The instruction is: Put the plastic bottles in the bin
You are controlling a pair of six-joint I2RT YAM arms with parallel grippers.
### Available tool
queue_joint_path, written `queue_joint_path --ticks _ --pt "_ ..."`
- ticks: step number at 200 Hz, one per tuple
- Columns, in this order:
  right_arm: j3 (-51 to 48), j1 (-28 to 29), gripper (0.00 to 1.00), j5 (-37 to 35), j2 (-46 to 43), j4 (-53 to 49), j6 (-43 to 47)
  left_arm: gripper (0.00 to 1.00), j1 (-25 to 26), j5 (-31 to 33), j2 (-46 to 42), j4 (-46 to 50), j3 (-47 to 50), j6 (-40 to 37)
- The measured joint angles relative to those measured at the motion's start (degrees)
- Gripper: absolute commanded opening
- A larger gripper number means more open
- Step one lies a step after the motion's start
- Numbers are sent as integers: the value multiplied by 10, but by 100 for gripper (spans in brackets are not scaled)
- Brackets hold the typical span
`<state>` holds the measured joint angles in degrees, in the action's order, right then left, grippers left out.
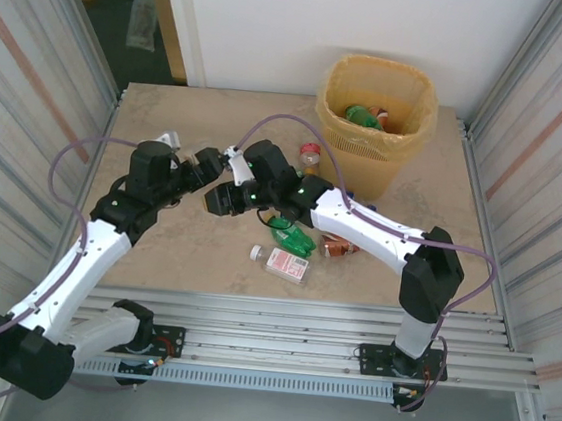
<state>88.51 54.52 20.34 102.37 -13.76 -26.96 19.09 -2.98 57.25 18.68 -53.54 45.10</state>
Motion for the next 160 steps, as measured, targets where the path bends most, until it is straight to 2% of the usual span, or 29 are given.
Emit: queue_joint_path --ticks 59,108,160 --pt "0 -18 24 -46 -18 -50 14 99 2 8 -118 -13 1 -46" --pt "1 -68 25 -99 -61 -118 42 99 2 58 -211 -24 31 -100" --pt "57 -134 26 -155 -144 -180 86 99 1 89 -243 -22 59 -135"
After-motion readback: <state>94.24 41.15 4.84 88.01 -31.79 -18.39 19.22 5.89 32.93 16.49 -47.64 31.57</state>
